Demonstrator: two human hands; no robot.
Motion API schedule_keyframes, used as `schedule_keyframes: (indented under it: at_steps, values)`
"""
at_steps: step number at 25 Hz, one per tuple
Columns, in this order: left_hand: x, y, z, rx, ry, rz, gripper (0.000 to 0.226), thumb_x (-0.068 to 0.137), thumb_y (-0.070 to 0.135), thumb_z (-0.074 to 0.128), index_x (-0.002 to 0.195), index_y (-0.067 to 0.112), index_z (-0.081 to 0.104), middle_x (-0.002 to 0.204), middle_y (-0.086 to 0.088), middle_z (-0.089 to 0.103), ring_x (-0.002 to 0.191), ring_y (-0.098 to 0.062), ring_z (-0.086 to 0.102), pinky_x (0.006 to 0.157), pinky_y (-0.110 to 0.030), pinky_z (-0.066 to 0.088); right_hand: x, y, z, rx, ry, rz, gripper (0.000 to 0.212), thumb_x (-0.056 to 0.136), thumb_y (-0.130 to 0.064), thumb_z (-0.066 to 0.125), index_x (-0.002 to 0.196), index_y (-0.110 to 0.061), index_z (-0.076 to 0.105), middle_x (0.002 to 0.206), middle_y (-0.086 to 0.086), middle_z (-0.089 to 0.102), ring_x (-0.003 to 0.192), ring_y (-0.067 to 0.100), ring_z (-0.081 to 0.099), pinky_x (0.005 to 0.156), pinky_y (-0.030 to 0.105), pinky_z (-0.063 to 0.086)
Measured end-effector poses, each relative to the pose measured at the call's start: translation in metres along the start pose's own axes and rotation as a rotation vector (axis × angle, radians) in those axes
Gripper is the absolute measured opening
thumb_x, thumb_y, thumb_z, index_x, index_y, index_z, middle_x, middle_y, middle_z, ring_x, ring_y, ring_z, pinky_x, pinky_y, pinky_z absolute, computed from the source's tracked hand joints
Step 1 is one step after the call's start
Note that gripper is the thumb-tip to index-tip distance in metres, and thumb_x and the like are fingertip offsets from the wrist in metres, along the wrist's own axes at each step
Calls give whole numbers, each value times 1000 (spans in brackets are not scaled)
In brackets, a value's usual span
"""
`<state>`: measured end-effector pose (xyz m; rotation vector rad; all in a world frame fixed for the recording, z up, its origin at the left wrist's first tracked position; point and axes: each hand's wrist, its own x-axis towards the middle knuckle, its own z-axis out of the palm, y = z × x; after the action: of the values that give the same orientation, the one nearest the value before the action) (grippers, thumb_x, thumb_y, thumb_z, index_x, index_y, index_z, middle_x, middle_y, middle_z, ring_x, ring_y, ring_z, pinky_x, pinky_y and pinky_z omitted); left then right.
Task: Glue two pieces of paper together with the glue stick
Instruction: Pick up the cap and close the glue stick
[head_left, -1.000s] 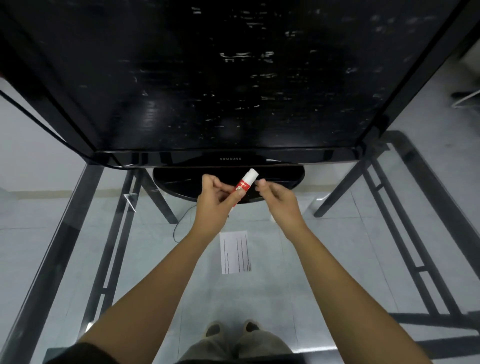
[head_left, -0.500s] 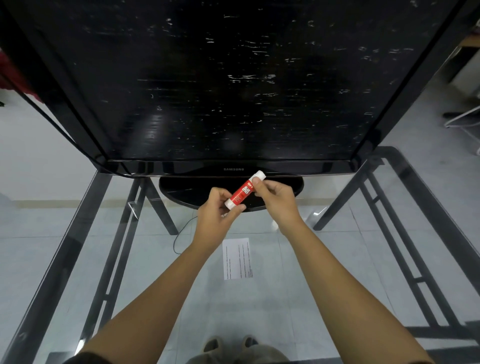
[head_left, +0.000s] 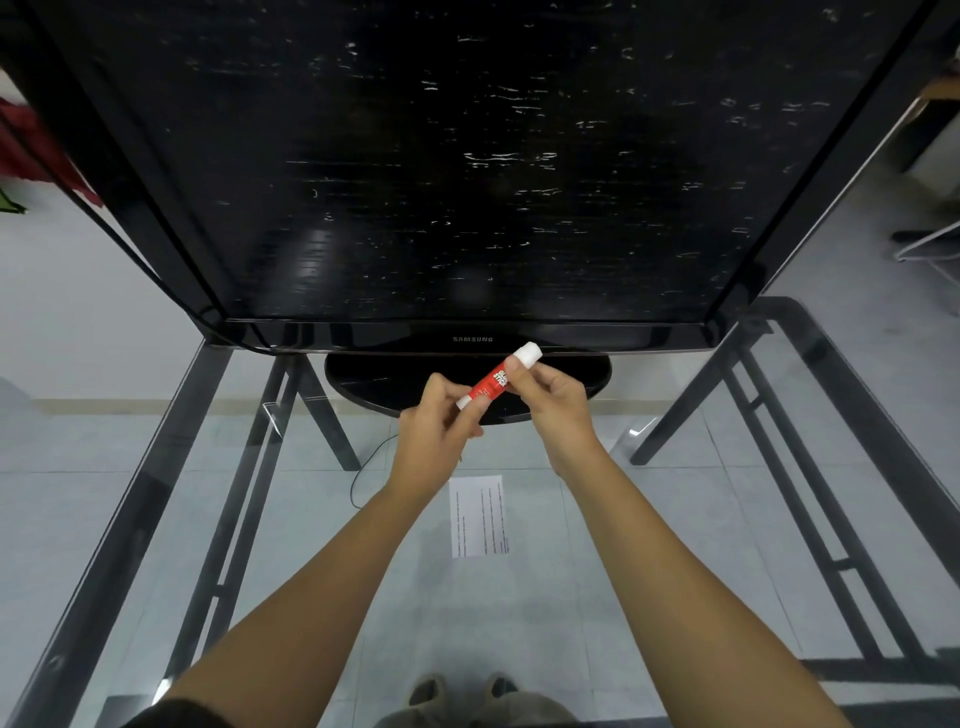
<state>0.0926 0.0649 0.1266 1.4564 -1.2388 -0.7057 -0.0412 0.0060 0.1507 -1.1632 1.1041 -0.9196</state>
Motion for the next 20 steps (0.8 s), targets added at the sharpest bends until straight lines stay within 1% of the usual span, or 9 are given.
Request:
schedule_keyframes:
  at_steps: [3,5,6,7,9,12,15,17,20]
  values:
    - [4,4,-1,-576,-162,-410,30,85,43,54,96,15,50,69,0,66,51,-6,55,52,-17,48,-1,1,-3,-11,-19,-17,22,81,-43,63,90,-24,72,91,-7,73,93,-1,64,71,7,43]
    - [5,9,-7,-1069,-281,-801,41,82,41,57,106,9,48,59,-3,59,42,-5,51,45,-12,47,-1,0,-2,-22,-53,-35,18,81,-43,64,86,-28,72,85,-14,73,89,-6,64,66,0,43]
    - [5,10,-9,-1198,-300,-918,44,81,41,57,109,8,47,56,-4,57,39,-5,51,41,-11,46,-1,1,-2,-25,-64,-44,16,81,-43,64,84,-29,72,83,-16,73,88,-7,63,65,-2,42]
    - [6,11,-9,-1227,-298,-966,46,81,42,56,110,8,47,55,-4,58,39,-5,52,40,-11,46,-1,1,-2,-24,-63,-52,15,81,-43,64,84,-30,72,83,-17,73,89,-8,63,65,-3,41]
    - [7,12,-6,-1061,-242,-844,45,86,47,51,110,9,49,70,-9,67,55,-9,63,52,-15,53,0,1,-3,-2,-29,-64,15,80,-43,65,84,-30,72,85,-16,73,89,-8,63,65,-3,41]
    - [-2,12,0,-482,-76,-357,17,86,39,58,98,27,54,96,-1,68,86,-11,67,67,-18,52,3,-1,-4,41,34,-69,16,80,-43,65,84,-29,72,83,-15,73,88,-7,64,64,-1,42]
    - [-6,8,-1,-84,24,-66,5,87,41,53,90,37,51,86,9,64,79,-3,63,61,-15,52,4,-2,-1,32,23,-81,20,80,-44,64,87,-27,72,84,-11,73,88,-6,64,63,-3,41]
    - [-2,9,1,-151,13,-222,17,89,45,47,90,30,55,78,7,61,67,-6,60,56,-14,48,3,-3,0,30,5,-86,18,81,-42,64,88,-27,72,86,-11,73,88,-7,64,64,-3,41]
    - [10,20,-1,-623,-99,-828,37,92,43,45,84,10,59,59,0,51,48,-7,44,45,-16,40,1,-1,-3,40,-30,-83,15,83,-34,66,93,-24,71,90,-11,72,90,-7,63,68,-1,42]
